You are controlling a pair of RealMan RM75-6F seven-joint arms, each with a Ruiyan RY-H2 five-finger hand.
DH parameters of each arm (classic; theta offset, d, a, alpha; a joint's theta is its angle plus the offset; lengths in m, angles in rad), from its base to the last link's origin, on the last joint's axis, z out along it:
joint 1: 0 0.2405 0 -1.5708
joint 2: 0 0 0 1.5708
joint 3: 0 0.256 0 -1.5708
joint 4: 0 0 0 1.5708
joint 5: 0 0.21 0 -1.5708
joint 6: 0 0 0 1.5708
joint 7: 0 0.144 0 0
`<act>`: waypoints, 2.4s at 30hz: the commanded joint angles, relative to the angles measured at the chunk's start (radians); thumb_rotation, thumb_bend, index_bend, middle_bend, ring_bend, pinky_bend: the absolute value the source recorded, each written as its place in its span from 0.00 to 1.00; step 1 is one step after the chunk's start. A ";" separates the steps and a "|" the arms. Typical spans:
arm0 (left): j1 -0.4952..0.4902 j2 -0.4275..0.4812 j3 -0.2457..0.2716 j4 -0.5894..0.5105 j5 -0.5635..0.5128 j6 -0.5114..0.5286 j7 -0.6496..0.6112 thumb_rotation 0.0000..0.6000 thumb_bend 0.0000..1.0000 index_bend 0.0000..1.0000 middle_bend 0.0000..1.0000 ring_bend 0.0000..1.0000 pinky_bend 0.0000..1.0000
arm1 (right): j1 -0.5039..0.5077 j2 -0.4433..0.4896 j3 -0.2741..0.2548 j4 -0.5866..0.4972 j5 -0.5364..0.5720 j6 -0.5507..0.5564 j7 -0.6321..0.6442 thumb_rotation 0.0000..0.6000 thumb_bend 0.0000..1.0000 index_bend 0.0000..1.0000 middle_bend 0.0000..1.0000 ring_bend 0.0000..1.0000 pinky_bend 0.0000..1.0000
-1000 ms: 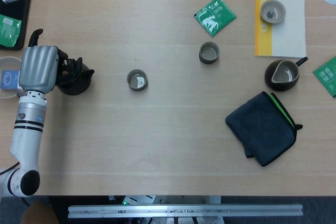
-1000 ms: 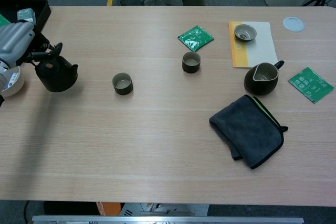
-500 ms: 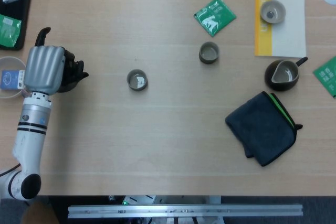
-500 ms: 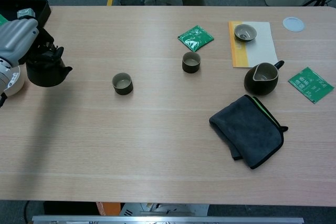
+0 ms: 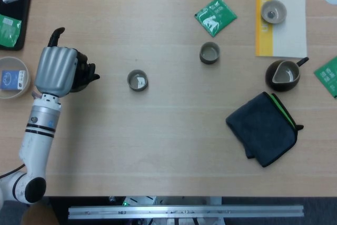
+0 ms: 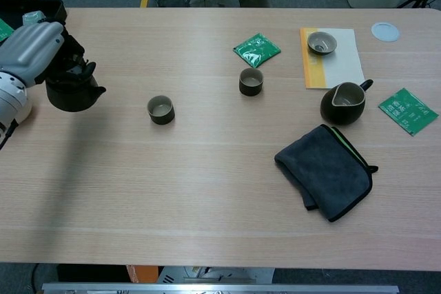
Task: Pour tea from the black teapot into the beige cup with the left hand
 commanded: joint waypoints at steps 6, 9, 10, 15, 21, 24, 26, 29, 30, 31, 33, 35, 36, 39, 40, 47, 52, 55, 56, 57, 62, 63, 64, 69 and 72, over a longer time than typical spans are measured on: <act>-0.028 -0.031 -0.005 -0.020 -0.018 -0.017 0.058 0.94 0.42 0.91 1.00 0.86 0.13 | -0.005 -0.001 -0.002 0.011 0.001 0.002 0.013 1.00 0.01 0.24 0.31 0.25 0.18; -0.043 -0.045 -0.013 -0.027 -0.035 -0.029 0.083 0.94 0.42 0.91 1.00 0.86 0.13 | -0.005 -0.003 -0.002 0.017 0.002 0.001 0.019 1.00 0.01 0.24 0.31 0.25 0.18; -0.048 -0.050 -0.017 -0.028 -0.041 -0.032 0.089 0.94 0.42 0.91 1.00 0.86 0.13 | -0.006 -0.003 -0.002 0.019 0.003 0.000 0.021 1.00 0.01 0.24 0.31 0.25 0.18; -0.071 -0.080 -0.031 -0.022 -0.070 -0.045 0.115 0.97 0.42 0.90 1.00 0.86 0.13 | -0.007 -0.006 -0.001 0.030 0.005 -0.001 0.032 1.00 0.01 0.24 0.31 0.25 0.18; -0.099 -0.120 -0.043 -0.006 -0.110 -0.062 0.155 0.98 0.42 0.90 1.00 0.86 0.13 | -0.011 -0.008 -0.001 0.044 0.008 0.001 0.046 1.00 0.01 0.24 0.31 0.25 0.18; -0.110 -0.138 -0.047 0.002 -0.124 -0.064 0.172 0.98 0.42 0.90 1.00 0.86 0.13 | -0.012 -0.010 -0.001 0.049 0.008 0.002 0.052 1.00 0.01 0.24 0.31 0.25 0.18; -0.119 -0.151 -0.049 0.011 -0.128 -0.061 0.186 0.98 0.42 0.90 1.00 0.86 0.13 | -0.013 -0.010 -0.001 0.053 0.009 0.003 0.056 1.00 0.01 0.24 0.31 0.25 0.18; -0.129 -0.175 -0.039 0.047 -0.107 -0.042 0.214 0.98 0.42 0.90 1.00 0.86 0.13 | -0.015 -0.011 -0.001 0.057 0.010 0.004 0.060 1.00 0.01 0.24 0.31 0.25 0.18; -0.130 -0.183 -0.037 0.053 -0.107 -0.041 0.214 0.99 0.42 0.90 1.00 0.86 0.13 | -0.016 -0.011 -0.001 0.058 0.011 0.005 0.061 1.00 0.01 0.24 0.31 0.25 0.18; -0.131 -0.187 -0.035 0.059 -0.106 -0.040 0.216 0.99 0.42 0.90 1.00 0.86 0.13 | -0.017 -0.011 -0.001 0.059 0.011 0.005 0.062 1.00 0.01 0.24 0.31 0.25 0.18; -0.134 -0.195 -0.028 0.075 -0.097 -0.034 0.228 1.00 0.42 0.90 1.00 0.86 0.13 | -0.018 -0.011 0.000 0.061 0.012 0.006 0.064 1.00 0.01 0.24 0.31 0.25 0.18; -0.135 -0.205 -0.024 0.086 -0.097 -0.033 0.229 1.00 0.42 0.90 1.00 0.86 0.13 | -0.019 -0.012 0.000 0.063 0.013 0.006 0.065 1.00 0.01 0.24 0.31 0.25 0.18; -0.135 -0.209 -0.023 0.090 -0.098 -0.032 0.229 1.00 0.42 0.90 1.00 0.86 0.13 | -0.019 -0.012 0.000 0.064 0.014 0.005 0.065 1.00 0.01 0.24 0.31 0.25 0.18; -0.138 -0.224 -0.018 0.111 -0.092 -0.028 0.235 1.00 0.42 0.90 1.00 0.86 0.13 | -0.018 -0.013 0.000 0.064 0.011 0.005 0.066 1.00 0.01 0.24 0.31 0.25 0.18; -0.139 -0.228 -0.016 0.117 -0.090 -0.026 0.237 1.00 0.42 0.90 1.00 0.86 0.13 | -0.018 -0.014 0.000 0.065 0.010 0.006 0.066 1.00 0.01 0.24 0.31 0.25 0.18; -0.140 -0.256 -0.002 0.152 -0.061 -0.009 0.239 1.00 0.42 0.90 1.00 0.86 0.13 | -0.021 -0.015 0.000 0.068 0.012 0.007 0.069 1.00 0.01 0.24 0.31 0.25 0.18; -0.142 -0.273 0.012 0.180 -0.030 0.008 0.251 1.00 0.42 0.90 1.00 0.86 0.13 | -0.023 -0.017 0.000 0.072 0.013 0.006 0.072 1.00 0.01 0.24 0.31 0.25 0.18; -0.140 -0.280 0.014 0.189 -0.023 0.011 0.251 1.00 0.42 0.90 1.00 0.86 0.13 | -0.023 -0.018 0.001 0.074 0.013 0.006 0.073 1.00 0.01 0.24 0.31 0.25 0.18; -0.140 -0.281 0.015 0.191 -0.022 0.011 0.252 1.00 0.42 0.90 1.00 0.86 0.13 | -0.023 -0.018 0.001 0.075 0.013 0.006 0.074 1.00 0.01 0.24 0.31 0.25 0.18; -0.140 -0.283 0.015 0.194 -0.020 0.012 0.254 1.00 0.42 0.90 1.00 0.86 0.13 | -0.022 -0.019 0.001 0.075 0.013 0.006 0.074 1.00 0.01 0.24 0.31 0.25 0.18; -0.141 -0.293 0.021 0.212 -0.003 0.017 0.262 1.00 0.42 0.90 1.00 0.86 0.13 | -0.022 -0.021 0.001 0.079 0.015 0.002 0.077 1.00 0.01 0.24 0.31 0.25 0.18; -0.141 -0.295 0.022 0.216 0.000 0.018 0.265 1.00 0.42 0.90 1.00 0.86 0.13 | -0.023 -0.022 0.001 0.080 0.015 0.002 0.078 1.00 0.01 0.24 0.31 0.25 0.18; -0.142 -0.296 0.022 0.219 0.002 0.018 0.266 1.00 0.42 0.90 1.00 0.86 0.13 | -0.023 -0.022 0.002 0.081 0.016 0.003 0.079 1.00 0.01 0.24 0.31 0.25 0.18; -0.144 -0.302 0.021 0.232 0.013 0.021 0.271 1.00 0.42 0.90 1.00 0.86 0.13 | -0.023 -0.022 0.003 0.082 0.017 0.002 0.081 1.00 0.01 0.24 0.31 0.25 0.18; -0.145 -0.304 0.022 0.239 0.020 0.022 0.276 1.00 0.42 0.90 1.00 0.86 0.13 | -0.023 -0.022 0.003 0.084 0.017 0.001 0.082 1.00 0.01 0.24 0.31 0.25 0.18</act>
